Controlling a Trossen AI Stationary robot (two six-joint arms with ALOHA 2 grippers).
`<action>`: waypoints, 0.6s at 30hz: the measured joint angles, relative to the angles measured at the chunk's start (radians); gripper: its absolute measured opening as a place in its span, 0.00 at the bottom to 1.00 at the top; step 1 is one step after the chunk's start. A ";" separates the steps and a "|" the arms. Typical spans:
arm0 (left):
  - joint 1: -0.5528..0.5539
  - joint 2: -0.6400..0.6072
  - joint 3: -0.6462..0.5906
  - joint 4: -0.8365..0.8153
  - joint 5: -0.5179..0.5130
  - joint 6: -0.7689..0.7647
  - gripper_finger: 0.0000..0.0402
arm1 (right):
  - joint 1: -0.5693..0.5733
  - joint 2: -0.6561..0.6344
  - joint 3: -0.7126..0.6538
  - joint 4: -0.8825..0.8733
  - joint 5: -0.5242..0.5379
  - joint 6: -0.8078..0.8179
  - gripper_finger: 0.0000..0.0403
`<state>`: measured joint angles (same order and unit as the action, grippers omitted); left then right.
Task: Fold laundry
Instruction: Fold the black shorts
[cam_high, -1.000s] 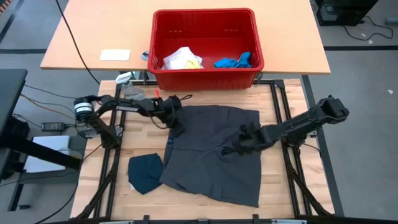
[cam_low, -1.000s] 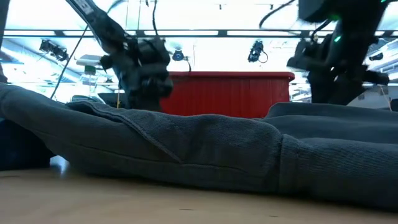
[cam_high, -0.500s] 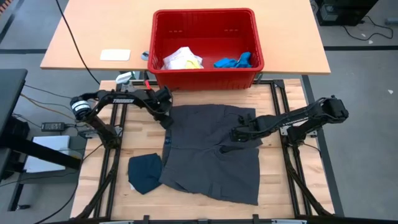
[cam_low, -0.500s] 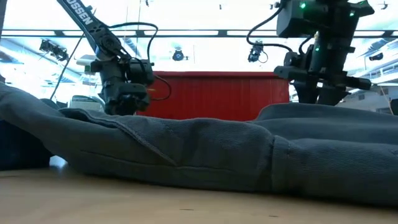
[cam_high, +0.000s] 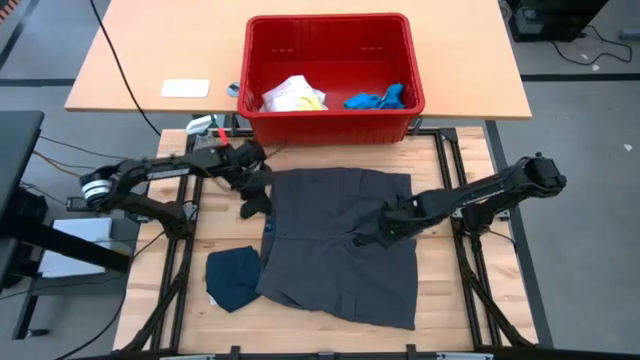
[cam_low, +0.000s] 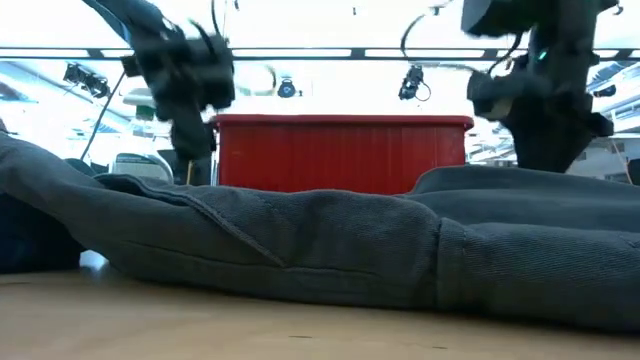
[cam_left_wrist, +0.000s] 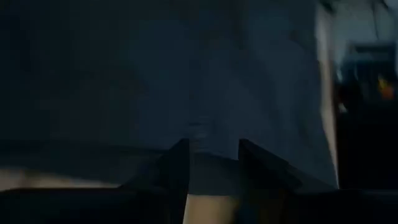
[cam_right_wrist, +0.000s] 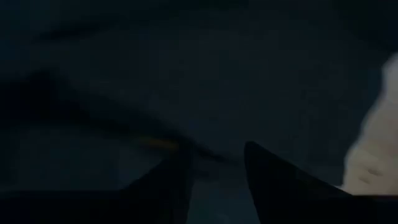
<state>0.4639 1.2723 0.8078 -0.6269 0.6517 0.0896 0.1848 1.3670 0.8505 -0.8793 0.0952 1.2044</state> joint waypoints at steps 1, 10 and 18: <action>-0.039 -0.028 0.000 -0.001 -0.001 0.023 0.35 | 0.025 -0.012 0.000 0.022 -0.001 -0.031 0.37; -0.578 -0.090 0.000 0.123 -0.172 0.157 0.35 | 0.288 -0.047 0.001 0.292 -0.011 -0.242 0.36; -0.918 0.025 0.000 0.297 -0.475 0.049 0.36 | 0.468 0.036 0.001 0.362 -0.010 -0.255 0.36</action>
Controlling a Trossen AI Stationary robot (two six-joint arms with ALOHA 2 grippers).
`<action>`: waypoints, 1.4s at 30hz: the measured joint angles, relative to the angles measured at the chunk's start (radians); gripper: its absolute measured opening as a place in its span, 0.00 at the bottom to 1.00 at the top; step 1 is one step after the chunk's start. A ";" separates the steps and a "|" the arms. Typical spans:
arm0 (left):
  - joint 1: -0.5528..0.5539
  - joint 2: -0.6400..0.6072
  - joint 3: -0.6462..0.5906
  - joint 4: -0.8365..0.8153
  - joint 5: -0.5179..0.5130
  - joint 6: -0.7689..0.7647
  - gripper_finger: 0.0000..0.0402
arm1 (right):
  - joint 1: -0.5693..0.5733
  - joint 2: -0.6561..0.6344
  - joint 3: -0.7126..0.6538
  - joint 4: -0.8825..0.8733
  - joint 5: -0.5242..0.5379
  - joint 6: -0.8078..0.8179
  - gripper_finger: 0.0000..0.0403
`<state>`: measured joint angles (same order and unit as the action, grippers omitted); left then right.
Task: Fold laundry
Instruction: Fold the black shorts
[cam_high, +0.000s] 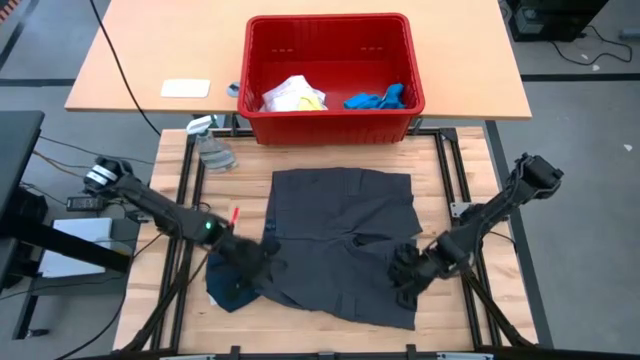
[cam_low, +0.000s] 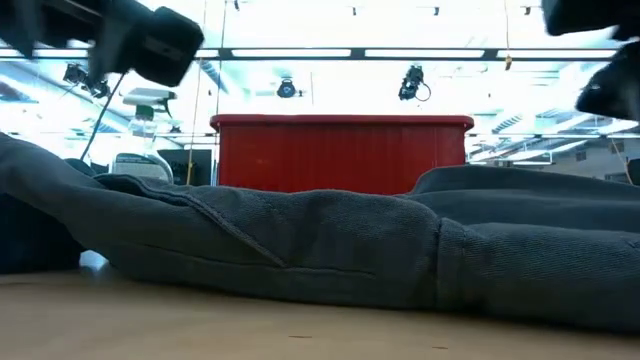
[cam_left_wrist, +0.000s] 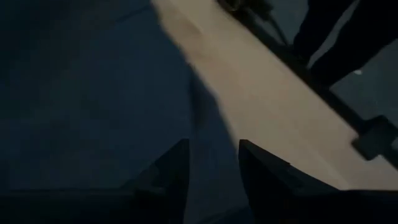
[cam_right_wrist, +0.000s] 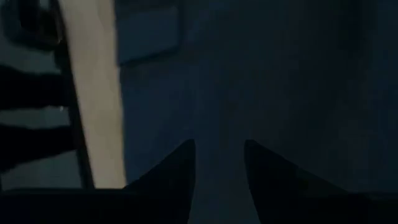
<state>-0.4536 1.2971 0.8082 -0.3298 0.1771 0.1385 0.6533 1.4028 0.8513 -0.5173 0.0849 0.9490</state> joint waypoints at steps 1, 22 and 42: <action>-0.027 0.021 0.000 0.034 -0.001 -0.025 0.36 | 0.018 0.011 0.000 0.010 0.000 0.008 0.36; -0.190 0.250 0.016 0.122 -0.368 -0.338 0.56 | 0.260 0.455 0.526 -0.437 0.124 -0.021 0.36; -0.189 0.254 0.017 0.141 -0.357 -0.421 0.02 | 0.289 0.614 0.548 -0.332 0.126 0.138 0.36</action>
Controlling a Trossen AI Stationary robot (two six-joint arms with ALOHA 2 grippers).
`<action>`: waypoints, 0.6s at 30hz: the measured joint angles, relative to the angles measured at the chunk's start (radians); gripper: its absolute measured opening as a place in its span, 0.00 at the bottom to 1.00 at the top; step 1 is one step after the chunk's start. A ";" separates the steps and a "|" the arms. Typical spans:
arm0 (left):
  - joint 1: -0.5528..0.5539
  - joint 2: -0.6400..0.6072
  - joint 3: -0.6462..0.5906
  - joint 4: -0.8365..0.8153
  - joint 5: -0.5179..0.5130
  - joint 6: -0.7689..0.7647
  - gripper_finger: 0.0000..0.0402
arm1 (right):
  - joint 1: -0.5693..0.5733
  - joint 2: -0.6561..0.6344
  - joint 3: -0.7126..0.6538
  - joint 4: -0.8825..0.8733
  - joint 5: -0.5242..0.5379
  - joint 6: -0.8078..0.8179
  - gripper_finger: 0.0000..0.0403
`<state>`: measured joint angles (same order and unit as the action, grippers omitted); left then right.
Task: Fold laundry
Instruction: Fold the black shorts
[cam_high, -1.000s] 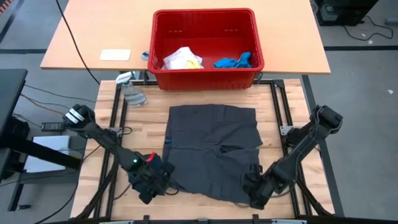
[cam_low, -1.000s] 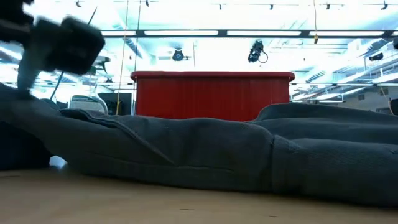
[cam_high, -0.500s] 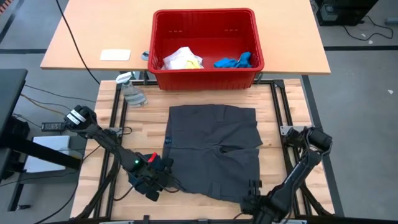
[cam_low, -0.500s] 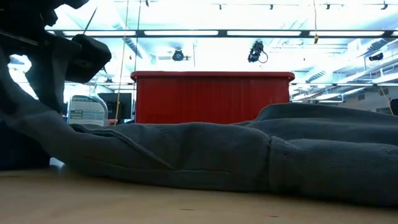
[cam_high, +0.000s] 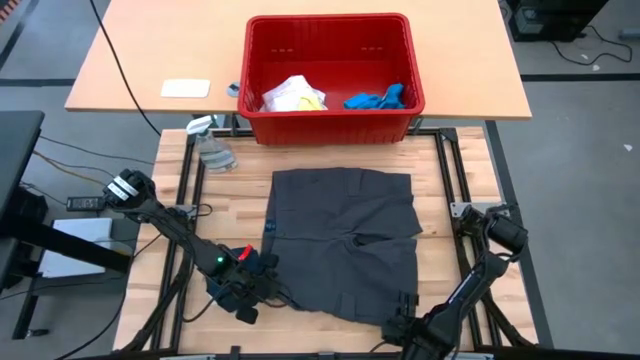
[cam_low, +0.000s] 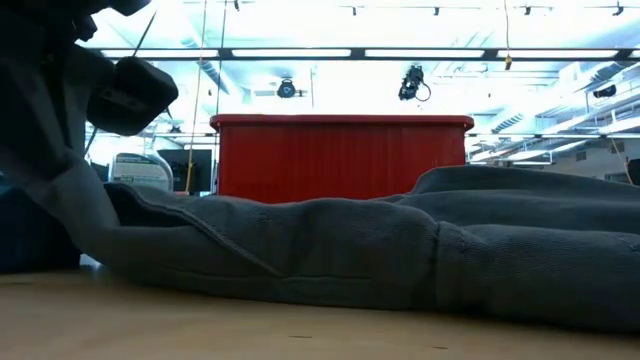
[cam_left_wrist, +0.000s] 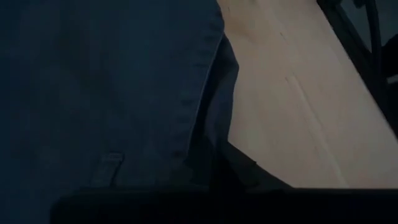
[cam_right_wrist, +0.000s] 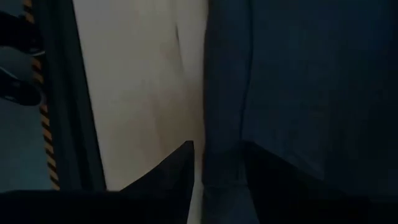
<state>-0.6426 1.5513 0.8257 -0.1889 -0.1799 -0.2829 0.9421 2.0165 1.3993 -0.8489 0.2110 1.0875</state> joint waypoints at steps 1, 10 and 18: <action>0.000 0.000 0.000 0.000 0.000 -0.017 0.02 | 0.000 0.001 0.000 0.004 0.002 0.011 0.36; 0.000 0.000 0.002 0.007 0.000 -0.099 0.02 | -0.018 0.017 -0.040 -0.010 -0.108 0.037 0.29; 0.021 -0.006 0.119 -0.063 0.010 -0.144 0.01 | -0.037 -0.056 -0.058 -0.067 -0.186 0.088 0.03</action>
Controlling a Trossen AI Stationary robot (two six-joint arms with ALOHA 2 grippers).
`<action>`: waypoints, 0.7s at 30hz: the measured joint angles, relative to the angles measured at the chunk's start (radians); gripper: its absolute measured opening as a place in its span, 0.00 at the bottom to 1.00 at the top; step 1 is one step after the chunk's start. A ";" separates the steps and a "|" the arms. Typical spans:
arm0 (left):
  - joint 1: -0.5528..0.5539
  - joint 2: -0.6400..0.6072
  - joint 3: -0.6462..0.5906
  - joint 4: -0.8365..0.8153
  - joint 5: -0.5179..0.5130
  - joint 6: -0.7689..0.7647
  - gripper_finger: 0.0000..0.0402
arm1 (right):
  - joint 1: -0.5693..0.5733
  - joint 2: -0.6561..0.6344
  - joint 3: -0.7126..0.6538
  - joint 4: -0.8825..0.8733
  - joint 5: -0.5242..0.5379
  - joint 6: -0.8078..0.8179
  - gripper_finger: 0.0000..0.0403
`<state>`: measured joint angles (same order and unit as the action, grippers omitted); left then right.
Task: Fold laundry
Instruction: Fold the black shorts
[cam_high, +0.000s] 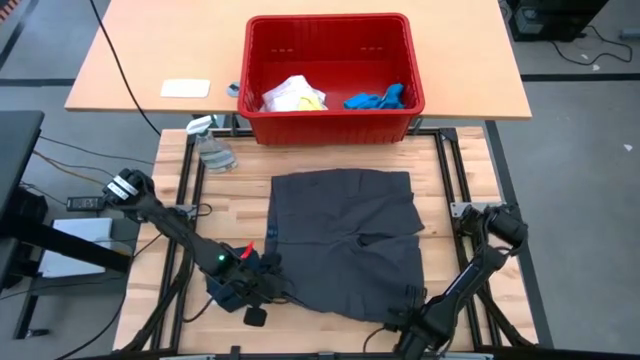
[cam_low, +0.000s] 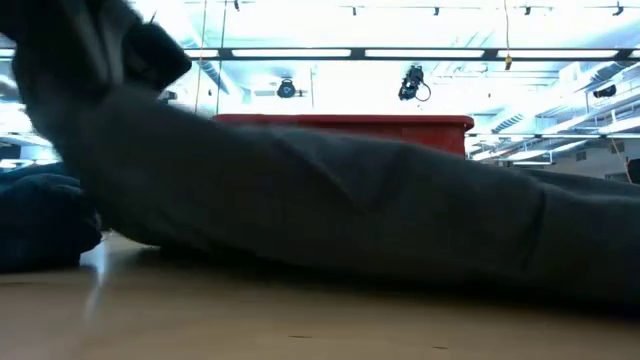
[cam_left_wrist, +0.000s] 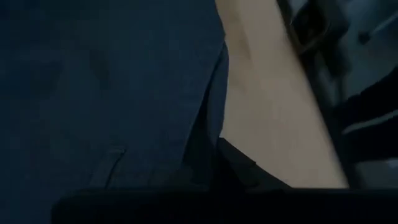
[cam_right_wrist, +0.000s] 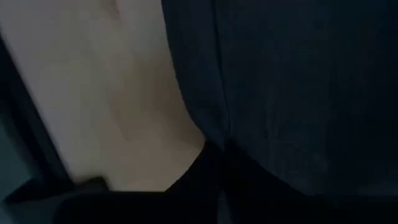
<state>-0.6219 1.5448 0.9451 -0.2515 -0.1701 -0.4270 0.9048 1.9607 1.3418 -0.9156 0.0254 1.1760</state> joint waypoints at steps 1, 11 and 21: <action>0.009 0.000 0.028 -0.024 0.022 -0.020 0.01 | -0.003 -0.030 0.000 0.000 0.001 0.011 0.03; 0.136 -0.001 0.368 -0.454 0.100 0.004 0.01 | -0.036 -0.371 0.063 -0.340 0.270 0.242 0.01; 0.472 -0.002 0.456 -0.754 0.049 -0.044 0.01 | -0.411 -0.555 0.063 -0.650 0.424 0.025 0.01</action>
<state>-0.1495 1.5425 1.4010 -1.0057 -0.1214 -0.4710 0.4937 1.4061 1.4044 -1.5661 0.4499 1.2006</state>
